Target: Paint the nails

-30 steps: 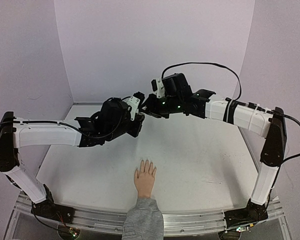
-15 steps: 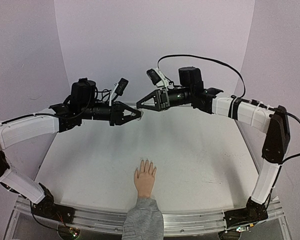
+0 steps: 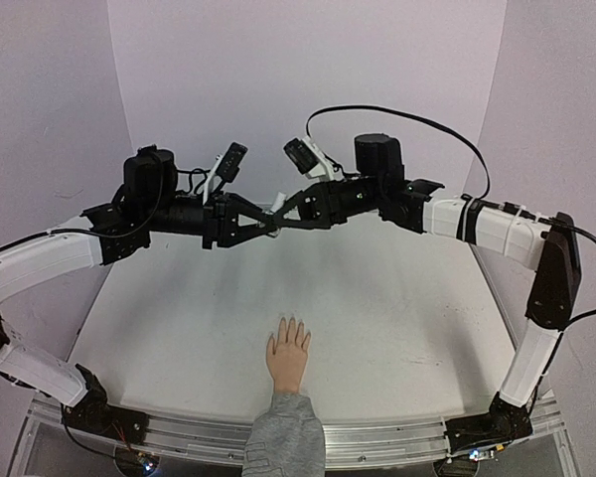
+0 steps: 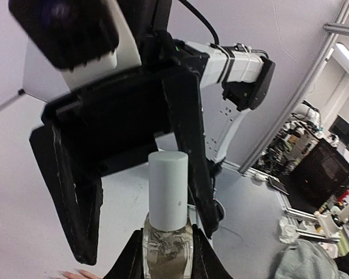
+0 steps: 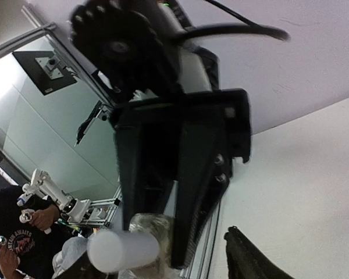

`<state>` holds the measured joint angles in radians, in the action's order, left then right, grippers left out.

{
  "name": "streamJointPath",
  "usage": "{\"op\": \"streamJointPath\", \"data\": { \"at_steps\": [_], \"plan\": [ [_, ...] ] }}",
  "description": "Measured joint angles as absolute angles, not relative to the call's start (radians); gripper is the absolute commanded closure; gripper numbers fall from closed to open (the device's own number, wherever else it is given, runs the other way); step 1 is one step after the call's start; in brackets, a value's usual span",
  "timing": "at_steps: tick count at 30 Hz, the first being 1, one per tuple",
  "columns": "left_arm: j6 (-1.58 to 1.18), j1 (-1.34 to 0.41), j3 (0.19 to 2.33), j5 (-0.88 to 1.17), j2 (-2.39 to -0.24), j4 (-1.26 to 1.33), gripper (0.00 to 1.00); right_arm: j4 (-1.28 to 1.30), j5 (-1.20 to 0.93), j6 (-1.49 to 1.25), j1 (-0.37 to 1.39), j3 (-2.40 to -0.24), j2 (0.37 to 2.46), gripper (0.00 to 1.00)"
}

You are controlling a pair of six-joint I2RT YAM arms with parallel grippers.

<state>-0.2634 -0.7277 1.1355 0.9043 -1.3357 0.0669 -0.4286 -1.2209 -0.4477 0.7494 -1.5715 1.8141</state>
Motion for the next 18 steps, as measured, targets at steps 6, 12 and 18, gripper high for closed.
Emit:
{"op": "streamJointPath", "data": {
  "at_steps": [6, 12, 18],
  "plan": [
    [-0.129, -0.760, 1.060, 0.490, -1.269, 0.112, 1.00, -0.336, -0.945, -0.480, 0.710, -1.428, 1.719, 0.02],
    [0.029, -0.911, 1.058, -0.041, -1.364, 0.115, 1.00, -0.205, -0.638, -0.556, 0.673, -1.418, 1.665, 0.13],
    [0.082, -0.976, 1.121, -0.310, -1.509, 0.106, 1.00, -0.092, -0.427, -0.607, 0.720, -1.468, 1.665, 0.35]
  ]
}}
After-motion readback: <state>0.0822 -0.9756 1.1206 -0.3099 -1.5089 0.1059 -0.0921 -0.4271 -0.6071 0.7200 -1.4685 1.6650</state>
